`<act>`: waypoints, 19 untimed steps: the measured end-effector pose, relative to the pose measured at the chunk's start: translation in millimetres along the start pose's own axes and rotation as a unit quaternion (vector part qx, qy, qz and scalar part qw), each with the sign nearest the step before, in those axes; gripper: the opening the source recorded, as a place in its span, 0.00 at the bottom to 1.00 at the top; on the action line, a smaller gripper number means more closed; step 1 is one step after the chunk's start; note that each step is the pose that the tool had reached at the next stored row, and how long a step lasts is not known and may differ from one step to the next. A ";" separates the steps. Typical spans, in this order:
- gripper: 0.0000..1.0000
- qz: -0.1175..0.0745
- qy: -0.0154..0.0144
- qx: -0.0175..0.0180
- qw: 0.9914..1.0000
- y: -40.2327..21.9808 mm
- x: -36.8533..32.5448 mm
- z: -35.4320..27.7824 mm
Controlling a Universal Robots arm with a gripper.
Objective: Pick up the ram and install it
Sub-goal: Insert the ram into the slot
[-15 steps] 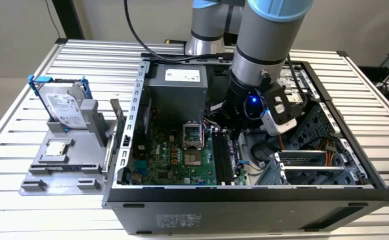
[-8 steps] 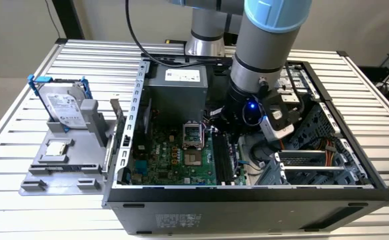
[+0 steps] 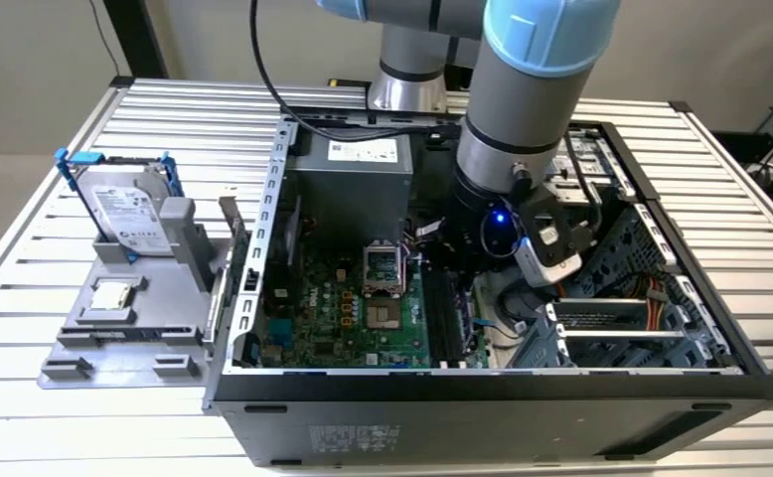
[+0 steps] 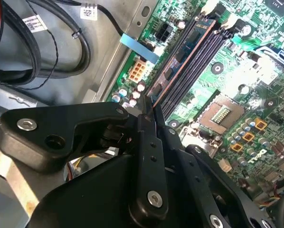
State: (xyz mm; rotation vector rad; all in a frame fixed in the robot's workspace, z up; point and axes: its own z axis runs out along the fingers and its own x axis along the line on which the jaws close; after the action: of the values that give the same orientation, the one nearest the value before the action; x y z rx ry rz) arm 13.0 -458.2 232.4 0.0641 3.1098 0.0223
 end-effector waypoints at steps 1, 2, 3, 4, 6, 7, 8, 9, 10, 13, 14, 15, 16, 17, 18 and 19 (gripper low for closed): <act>0.00 -0.001 0.000 0.000 1.000 -0.5 0.0 0.2; 0.00 -0.002 0.000 0.000 1.000 -1.0 -0.1 0.5; 0.00 -0.003 0.000 0.000 1.000 -1.3 0.0 0.7; 0.00 -0.005 0.000 0.000 1.000 -1.6 0.0 0.9; 0.00 -0.009 0.000 0.001 1.000 -1.8 0.3 1.4; 0.00 -0.011 0.000 0.001 1.000 -1.8 0.7 1.6; 0.00 -0.011 0.000 0.001 1.000 -1.9 0.8 2.1; 0.00 -0.011 0.000 0.001 1.000 -1.9 0.9 2.5; 0.00 -0.011 0.000 0.001 1.000 -1.9 1.1 2.9; 0.00 -0.011 0.000 0.001 1.000 -2.0 1.5 4.9; 0.00 -0.011 0.000 0.001 1.000 -2.0 1.5 5.6; 0.00 -0.011 0.000 0.001 1.000 -2.0 1.6 6.2; 0.00 -0.011 0.000 0.001 1.000 -2.1 1.7 6.9; 0.00 -0.011 0.000 0.001 1.000 -2.1 2.0 7.4; 0.00 -0.011 0.000 0.001 1.000 -2.1 2.0 7.9; 0.00 -0.011 0.000 0.001 1.000 -2.1 2.0 8.4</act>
State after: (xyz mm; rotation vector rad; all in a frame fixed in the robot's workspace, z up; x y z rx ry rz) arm 11.1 -460.1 223.9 0.0293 3.1105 0.0199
